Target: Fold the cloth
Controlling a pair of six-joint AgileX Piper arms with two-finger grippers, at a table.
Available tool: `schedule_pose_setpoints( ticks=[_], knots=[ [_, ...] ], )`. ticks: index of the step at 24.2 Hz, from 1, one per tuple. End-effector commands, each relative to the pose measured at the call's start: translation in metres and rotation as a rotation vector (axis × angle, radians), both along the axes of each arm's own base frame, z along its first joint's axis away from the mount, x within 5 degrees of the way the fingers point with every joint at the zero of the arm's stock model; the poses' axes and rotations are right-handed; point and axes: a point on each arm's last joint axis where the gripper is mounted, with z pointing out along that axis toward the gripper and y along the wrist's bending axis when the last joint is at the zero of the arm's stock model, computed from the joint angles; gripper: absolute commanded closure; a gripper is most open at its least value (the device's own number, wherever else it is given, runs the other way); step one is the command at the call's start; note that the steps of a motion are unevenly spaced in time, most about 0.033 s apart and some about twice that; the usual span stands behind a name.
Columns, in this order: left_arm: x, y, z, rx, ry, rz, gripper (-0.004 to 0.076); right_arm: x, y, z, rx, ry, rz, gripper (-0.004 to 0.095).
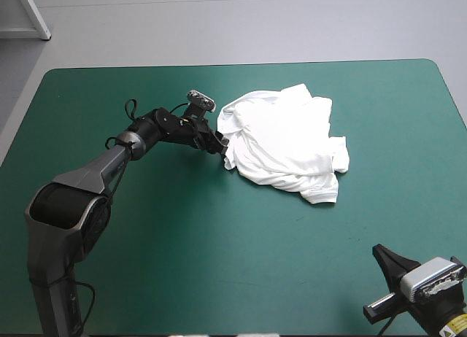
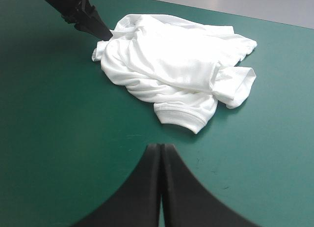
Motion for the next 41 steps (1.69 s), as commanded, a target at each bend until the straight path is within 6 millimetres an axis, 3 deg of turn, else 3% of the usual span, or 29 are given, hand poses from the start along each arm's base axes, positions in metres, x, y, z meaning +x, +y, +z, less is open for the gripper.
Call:
schedule_pose_setpoints(
  ticks=[1,4,8,13,15,16,17,18,19,20,21,23,25,27,31,41],
  knots=[
    [0.002,-0.008,0.028,-0.054,-0.076,0.012,0.0274,0.0,-0.001,0.016,0.04,-0.085,-0.013,0.0923],
    [0.004,-0.014,0.025,-0.051,-0.08,0.001,0.0356,0.0,-0.001,0.016,0.04,-0.085,-0.013,0.0923],
    [0.004,-0.018,0.026,-0.05,-0.101,0.005,0.0671,0.0,-0.001,0.016,0.04,-0.085,-0.013,0.0924],
    [0.001,-0.017,0.024,-0.026,-0.08,-0.029,0.0705,0.009,0.001,0.022,0.029,-0.076,-0.022,0.0923],
    [-0.002,-0.015,0.029,-0.01,-0.071,-0.043,0.0705,0.032,0.008,0.031,0.002,0.013,-0.026,0.09],
    [-0.004,-0.014,0.031,0.006,-0.075,-0.057,0.0705,0.055,0.014,0.041,-0.047,0.035,-0.023,0.0824],
    [-0.004,-0.014,0.031,0.015,-0.075,-0.062,0.0705,0.065,0.016,0.047,-0.067,0.032,-0.021,0.0778],
    [-0.005,-0.013,0.033,0.019,-0.071,-0.063,0.0705,0.092,0.023,0.058,-0.098,0.038,-0.024,0.0639],
    [-0.005,-0.013,0.033,0.016,-0.066,-0.061,0.0705,0.104,0.026,0.061,-0.112,0.039,-0.029,0.058],
    [-0.005,-0.013,0.033,0.004,-0.055,-0.046,0.0705,0.132,0.033,0.066,-0.152,0.068,-0.037,0.0457],
    [-0.006,-0.013,0.032,-0.002,-0.043,-0.046,0.0705,0.152,0.037,0.067,-0.166,0.104,-0.049,0.0405],
    [-0.007,-0.013,0.032,-0.001,-0.032,-0.053,0.0705,0.198,0.038,0.061,-0.105,0.238,-0.146,0.0389],
    [-0.008,-0.014,0.031,0.0,-0.021,-0.061,0.0705,0.245,0.02,0.053,-0.034,0.367,-0.251,0.0389],
    [-0.009,-0.014,0.031,0.0,-0.011,-0.068,0.0705,0.273,0.008,0.046,0.02,0.477,-0.248,0.039],
    [-0.009,-0.014,0.031,0.006,-0.017,-0.076,0.0705,0.319,-0.003,0.028,0.013,0.605,-0.207,0.039],
    [-0.009,-0.014,0.031,0.004,-0.012,-0.076,0.0705,0.364,-0.004,-0.013,-0.03,0.667,-0.202,0.0389]
  ],
)
